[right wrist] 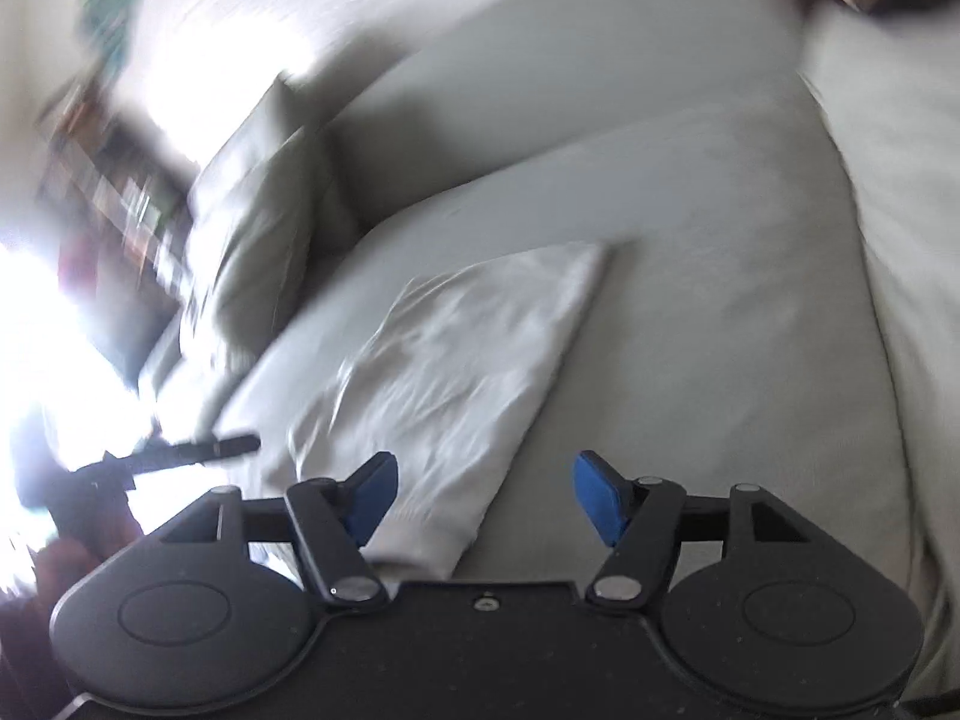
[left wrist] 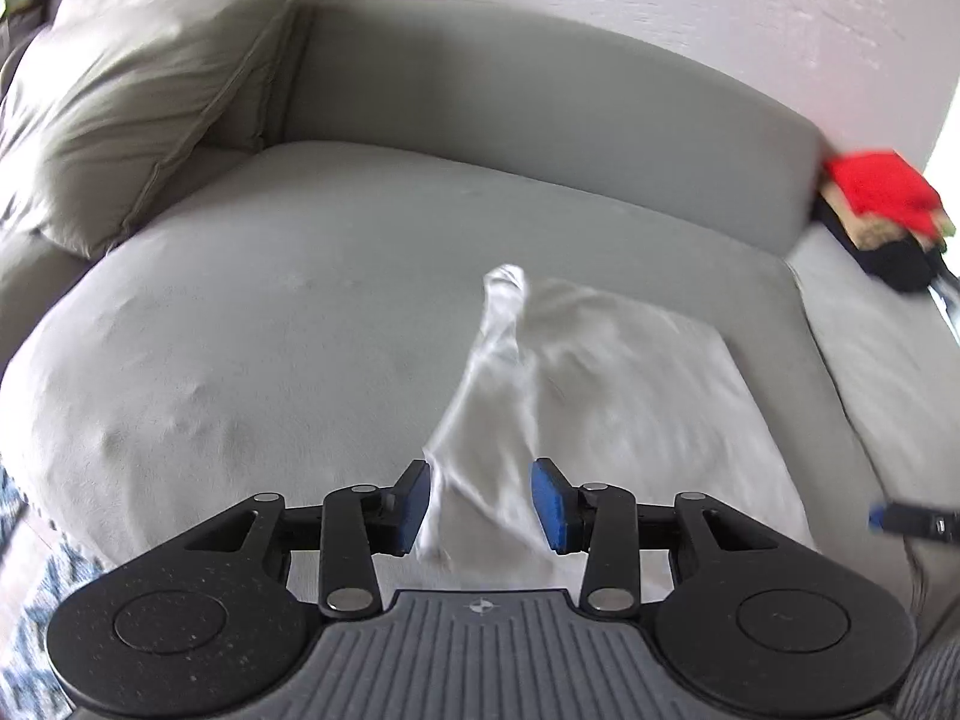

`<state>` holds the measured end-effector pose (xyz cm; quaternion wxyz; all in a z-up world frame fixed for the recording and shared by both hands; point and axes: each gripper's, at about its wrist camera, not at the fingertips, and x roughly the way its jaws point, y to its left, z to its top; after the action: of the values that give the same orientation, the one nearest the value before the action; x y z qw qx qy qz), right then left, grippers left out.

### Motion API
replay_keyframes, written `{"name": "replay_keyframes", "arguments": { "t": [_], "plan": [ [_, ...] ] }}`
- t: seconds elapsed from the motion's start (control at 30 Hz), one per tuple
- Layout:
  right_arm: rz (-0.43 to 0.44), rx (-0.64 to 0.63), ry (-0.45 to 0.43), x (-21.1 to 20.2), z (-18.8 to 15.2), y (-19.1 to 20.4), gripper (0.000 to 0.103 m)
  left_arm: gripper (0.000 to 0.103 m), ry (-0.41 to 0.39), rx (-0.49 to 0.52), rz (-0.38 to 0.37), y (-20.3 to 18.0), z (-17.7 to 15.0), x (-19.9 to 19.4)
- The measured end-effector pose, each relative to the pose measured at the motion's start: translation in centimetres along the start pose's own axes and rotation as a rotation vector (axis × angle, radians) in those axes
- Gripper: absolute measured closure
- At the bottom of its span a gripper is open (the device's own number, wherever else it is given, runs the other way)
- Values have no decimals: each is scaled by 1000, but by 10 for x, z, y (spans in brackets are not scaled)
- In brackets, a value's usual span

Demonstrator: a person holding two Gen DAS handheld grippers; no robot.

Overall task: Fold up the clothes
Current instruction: 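Grasp the folded sweatshirt end with the left tool while the right tool grasps it too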

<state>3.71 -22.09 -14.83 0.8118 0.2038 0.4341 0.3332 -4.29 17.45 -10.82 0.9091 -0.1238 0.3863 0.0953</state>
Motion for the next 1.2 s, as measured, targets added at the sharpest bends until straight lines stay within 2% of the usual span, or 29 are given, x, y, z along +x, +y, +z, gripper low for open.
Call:
{"name": "replay_keyframes", "arguments": {
  "t": [0.13,0.23,0.33,0.43,0.5,0.57,0.63,0.8,0.97,1.17,1.2],
  "plan": [
    [49,217,7,19,8,-24,39,60,24,-25,-5,6,32,34],
    [83,307,30,36,9,-32,39,60,100,-68,-24,18,45,60],
    [102,354,46,49,9,-36,40,60,206,-179,-108,41,49,80],
    [115,376,52,59,12,-39,45,60,229,-252,-122,58,49,88],
    [115,394,63,65,14,-42,55,60,266,-284,-183,63,48,93],
    [116,412,75,71,17,-45,61,60,332,-318,-280,66,46,104],
    [118,424,86,77,21,-48,63,60,372,-339,-345,67,49,114],
    [86,447,100,97,34,-50,70,60,408,-377,-379,61,57,137],
    [63,496,114,119,45,-55,77,58,425,-360,-432,49,70,167],
    [122,601,106,146,53,-74,86,56,445,-342,-495,34,85,204],
    [132,604,101,151,54,-77,89,57,443,-364,-510,34,86,210]
  ]
}}
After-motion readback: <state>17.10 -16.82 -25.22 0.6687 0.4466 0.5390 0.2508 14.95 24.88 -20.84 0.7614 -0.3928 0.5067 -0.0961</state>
